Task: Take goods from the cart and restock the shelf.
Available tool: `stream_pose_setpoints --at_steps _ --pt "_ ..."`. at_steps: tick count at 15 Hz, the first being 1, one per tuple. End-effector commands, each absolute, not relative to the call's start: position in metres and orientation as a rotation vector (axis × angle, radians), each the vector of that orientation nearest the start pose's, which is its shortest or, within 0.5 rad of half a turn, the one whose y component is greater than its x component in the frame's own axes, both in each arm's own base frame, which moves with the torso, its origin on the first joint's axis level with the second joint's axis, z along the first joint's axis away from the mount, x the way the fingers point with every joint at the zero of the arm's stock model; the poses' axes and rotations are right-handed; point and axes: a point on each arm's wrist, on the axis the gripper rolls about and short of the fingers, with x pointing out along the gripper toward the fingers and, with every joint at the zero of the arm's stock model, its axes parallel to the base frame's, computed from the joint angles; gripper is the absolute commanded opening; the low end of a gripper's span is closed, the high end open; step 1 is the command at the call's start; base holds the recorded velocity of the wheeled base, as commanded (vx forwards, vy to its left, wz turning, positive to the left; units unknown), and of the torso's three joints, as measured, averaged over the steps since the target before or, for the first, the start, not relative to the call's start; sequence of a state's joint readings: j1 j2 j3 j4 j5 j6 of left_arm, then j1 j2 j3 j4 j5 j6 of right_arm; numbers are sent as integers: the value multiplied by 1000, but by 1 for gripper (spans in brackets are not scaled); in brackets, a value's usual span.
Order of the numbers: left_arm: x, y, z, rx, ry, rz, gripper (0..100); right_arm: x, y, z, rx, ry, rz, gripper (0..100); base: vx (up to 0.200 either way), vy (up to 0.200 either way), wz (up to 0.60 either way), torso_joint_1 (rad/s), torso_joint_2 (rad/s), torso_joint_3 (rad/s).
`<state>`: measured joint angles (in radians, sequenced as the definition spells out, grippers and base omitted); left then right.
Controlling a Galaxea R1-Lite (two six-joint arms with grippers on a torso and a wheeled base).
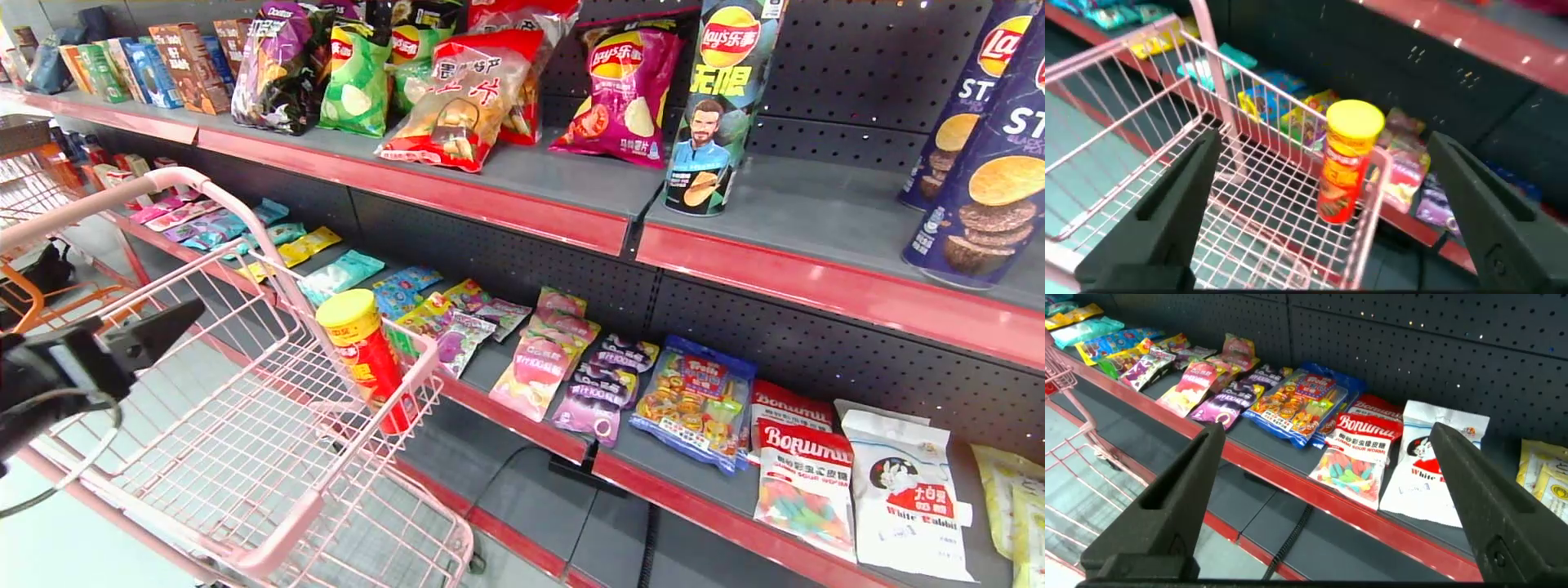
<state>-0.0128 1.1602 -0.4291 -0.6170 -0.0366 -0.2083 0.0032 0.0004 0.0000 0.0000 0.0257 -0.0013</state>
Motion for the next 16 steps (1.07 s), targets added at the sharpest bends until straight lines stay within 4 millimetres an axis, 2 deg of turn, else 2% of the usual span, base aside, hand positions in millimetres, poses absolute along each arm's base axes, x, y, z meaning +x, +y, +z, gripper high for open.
stream_pose_setpoints --at_steps 1,4,6,9,13,16 --pt "230 -12 151 -187 336 -72 100 -23 1 75 -2 0 29 100 0 0 0 0 0 0" --pt "253 -29 133 -169 332 -159 100 -23 1 75 -2 0 29 100 0 0 0 0 0 0" --pt "269 -36 116 -97 318 -197 100 -23 1 75 -2 0 29 100 0 0 0 0 0 0" --pt "282 -44 101 -53 311 -267 100 -23 1 75 -2 0 29 100 0 0 0 0 0 0" --pt "295 -49 92 -48 320 -281 100 -23 1 75 -3 0 29 100 0 0 0 0 0 0" --pt "312 -51 90 -46 281 -272 100 -23 1 75 -3 0 29 100 0 0 0 0 0 0"
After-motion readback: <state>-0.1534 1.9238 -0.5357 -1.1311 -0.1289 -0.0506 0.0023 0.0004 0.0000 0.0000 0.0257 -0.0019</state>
